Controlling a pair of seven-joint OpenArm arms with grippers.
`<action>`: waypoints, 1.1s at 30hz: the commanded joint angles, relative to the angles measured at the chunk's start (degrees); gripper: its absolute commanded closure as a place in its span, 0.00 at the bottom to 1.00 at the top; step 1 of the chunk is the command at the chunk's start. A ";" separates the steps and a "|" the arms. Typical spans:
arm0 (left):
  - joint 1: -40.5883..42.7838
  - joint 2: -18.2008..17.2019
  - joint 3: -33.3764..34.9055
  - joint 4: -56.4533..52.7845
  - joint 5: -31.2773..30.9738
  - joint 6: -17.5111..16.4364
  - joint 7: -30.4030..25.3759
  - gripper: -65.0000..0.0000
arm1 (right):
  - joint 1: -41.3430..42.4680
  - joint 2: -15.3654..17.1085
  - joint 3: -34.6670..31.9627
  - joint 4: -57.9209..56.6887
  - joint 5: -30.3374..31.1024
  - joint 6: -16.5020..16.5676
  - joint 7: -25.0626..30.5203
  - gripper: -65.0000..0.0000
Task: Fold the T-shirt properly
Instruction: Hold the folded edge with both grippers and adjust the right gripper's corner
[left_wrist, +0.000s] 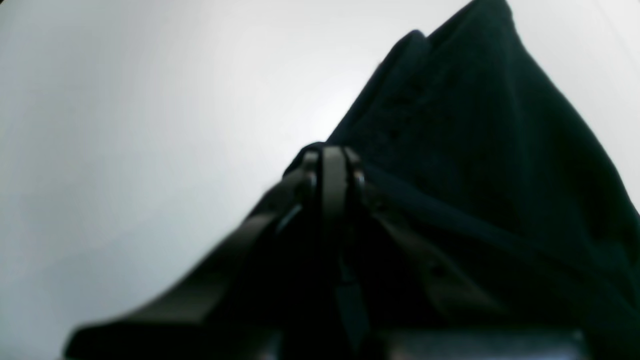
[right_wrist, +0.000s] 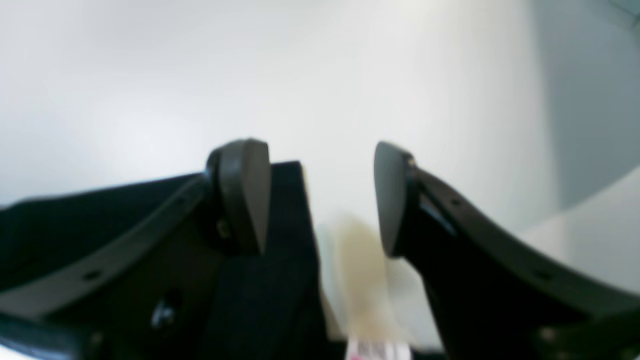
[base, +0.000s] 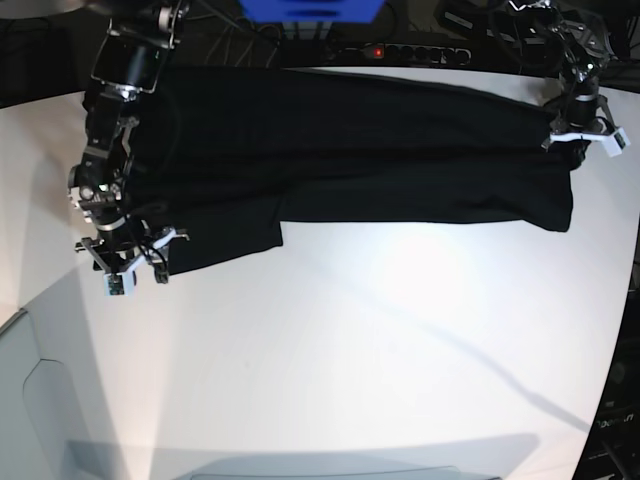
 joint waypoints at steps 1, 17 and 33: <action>-0.04 -0.86 -0.34 0.85 -0.64 0.01 -1.29 1.00 | 1.66 0.60 0.09 -1.02 0.45 0.11 1.22 0.48; -0.13 -0.86 -0.42 0.85 -0.73 0.01 -1.64 1.00 | 2.89 1.40 -5.10 -9.11 0.45 0.02 1.22 0.53; -1.10 -0.86 -0.42 0.76 -0.55 0.01 -1.29 1.00 | 0.26 1.75 -6.33 0.82 0.45 -0.15 0.95 1.00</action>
